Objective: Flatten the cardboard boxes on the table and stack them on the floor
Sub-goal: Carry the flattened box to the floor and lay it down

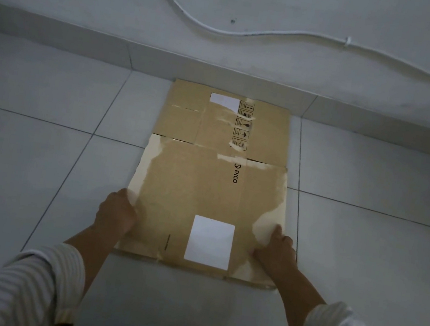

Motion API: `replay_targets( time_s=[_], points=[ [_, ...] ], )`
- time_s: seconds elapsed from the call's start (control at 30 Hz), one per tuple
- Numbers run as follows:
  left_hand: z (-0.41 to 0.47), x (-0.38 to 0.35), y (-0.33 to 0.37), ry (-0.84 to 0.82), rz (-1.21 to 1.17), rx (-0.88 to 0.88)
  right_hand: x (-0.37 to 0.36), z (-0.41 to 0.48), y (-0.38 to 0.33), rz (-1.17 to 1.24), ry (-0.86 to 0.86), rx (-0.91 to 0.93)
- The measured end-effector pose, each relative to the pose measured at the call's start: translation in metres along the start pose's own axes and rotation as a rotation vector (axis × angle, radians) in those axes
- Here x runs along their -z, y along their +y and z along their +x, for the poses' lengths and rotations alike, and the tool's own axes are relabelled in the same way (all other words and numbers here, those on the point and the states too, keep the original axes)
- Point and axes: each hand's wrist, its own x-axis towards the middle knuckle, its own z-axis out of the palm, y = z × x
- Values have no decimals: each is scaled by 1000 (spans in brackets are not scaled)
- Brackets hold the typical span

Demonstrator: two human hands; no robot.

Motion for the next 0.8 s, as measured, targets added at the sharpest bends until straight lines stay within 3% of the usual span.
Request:
replay_targets(
  time_s=[0.33, 0.5, 0.8],
  points=[
    [-17, 2, 8, -98, 69, -29, 2, -10, -6, -52, -46, 41],
    [-27, 14, 22, -114, 55, -17, 12, -21, -21, -98, 29, 45],
    [-107, 85, 91, -176, 107, -176, 82, -110, -77, 107, 87, 212]
  ],
)
